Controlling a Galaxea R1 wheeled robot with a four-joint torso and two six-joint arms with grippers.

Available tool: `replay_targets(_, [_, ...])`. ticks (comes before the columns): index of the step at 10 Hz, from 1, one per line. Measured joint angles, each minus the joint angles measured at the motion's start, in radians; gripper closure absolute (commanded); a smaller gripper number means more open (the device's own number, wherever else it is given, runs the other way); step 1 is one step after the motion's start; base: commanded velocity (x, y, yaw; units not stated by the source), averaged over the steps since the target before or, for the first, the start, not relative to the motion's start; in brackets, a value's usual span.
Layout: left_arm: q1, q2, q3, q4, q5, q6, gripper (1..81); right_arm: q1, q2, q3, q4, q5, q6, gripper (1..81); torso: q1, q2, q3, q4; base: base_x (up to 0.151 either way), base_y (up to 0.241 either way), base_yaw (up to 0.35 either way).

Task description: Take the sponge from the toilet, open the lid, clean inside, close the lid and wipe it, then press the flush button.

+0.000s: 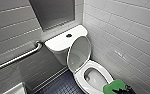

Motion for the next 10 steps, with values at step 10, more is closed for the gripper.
replay_targets(10, [0.0,0.0,-0.001,0.012,-0.004,0.008,1.0,-0.296,-0.081,0.207,0.006,0.104,-0.053,81.1,0.0,-0.001,0.0,0.0,0.0,0.0,0.0])
